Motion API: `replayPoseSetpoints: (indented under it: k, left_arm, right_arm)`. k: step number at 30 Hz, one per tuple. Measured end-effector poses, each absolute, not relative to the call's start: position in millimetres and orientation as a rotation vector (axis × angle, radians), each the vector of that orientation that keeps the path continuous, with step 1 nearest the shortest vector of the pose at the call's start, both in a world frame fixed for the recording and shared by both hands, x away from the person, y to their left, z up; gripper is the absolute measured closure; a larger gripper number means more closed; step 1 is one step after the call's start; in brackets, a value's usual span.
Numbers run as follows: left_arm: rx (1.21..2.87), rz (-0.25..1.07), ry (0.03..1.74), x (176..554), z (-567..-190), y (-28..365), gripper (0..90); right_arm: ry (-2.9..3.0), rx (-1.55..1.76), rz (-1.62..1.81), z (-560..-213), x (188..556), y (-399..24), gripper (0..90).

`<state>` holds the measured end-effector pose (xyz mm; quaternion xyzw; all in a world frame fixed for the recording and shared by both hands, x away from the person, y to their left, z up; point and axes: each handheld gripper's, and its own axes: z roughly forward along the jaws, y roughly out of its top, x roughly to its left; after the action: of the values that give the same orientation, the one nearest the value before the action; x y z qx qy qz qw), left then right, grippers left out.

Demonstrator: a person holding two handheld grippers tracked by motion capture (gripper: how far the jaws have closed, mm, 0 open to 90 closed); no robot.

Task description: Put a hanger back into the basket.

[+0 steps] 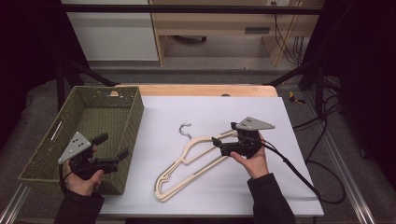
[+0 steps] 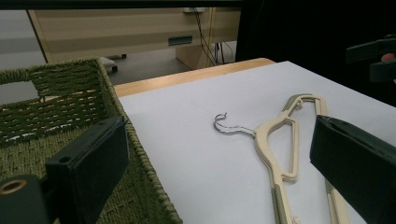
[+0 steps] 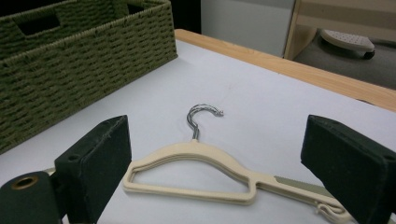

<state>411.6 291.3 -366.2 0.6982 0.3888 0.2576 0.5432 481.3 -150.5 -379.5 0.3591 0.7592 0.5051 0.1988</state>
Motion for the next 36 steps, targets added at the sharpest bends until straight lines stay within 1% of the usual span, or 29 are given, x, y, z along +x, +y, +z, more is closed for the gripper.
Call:
replayPoseSetpoints:
  k: [13, 23, 26, 27, 29, 30, 33, 35, 36]
  left_arm:
    - [1.653, 0.615, 0.925, 412, -365, 293, 4.8]
    - [1.643, 0.615, 0.933, 412, -366, 296, 4.8]
    - [1.644, 0.618, 0.931, 412, -365, 297, 4.8]
    - [1.643, 0.618, 0.931, 412, -365, 297, 4.8]
    - [1.645, 0.616, 0.931, 412, -365, 297, 4.8]
    - [1.646, 0.618, 0.931, 412, -365, 297, 4.8]
    - [1.645, 0.617, 0.930, 412, -365, 297, 4.8]
    - [1.645, 0.617, 0.929, 412, -365, 297, 4.8]
    - [1.645, 0.617, 0.928, 412, -365, 296, 4.8]
  right_arm:
    - [2.181, 1.008, 1.338, -391, 516, -114, 10.8]
    - [2.210, 1.030, 1.277, -402, 541, -96, 13.3]
    - [2.231, 1.040, 1.259, -407, 547, -89, 16.0]
    - [2.236, 1.054, 1.248, -411, 550, -85, 19.0]
    - [2.242, 1.052, 1.237, -414, 552, -83, 20.0]
    - [2.260, 1.062, 1.218, -418, 555, -79, 22.5]
    - [2.271, 1.064, 1.202, -423, 558, -74, 24.7]
    - [2.290, 1.056, 1.189, -427, 560, -69, 28.5]
    - [2.313, 1.071, 1.180, -431, 563, -66, 32.2]
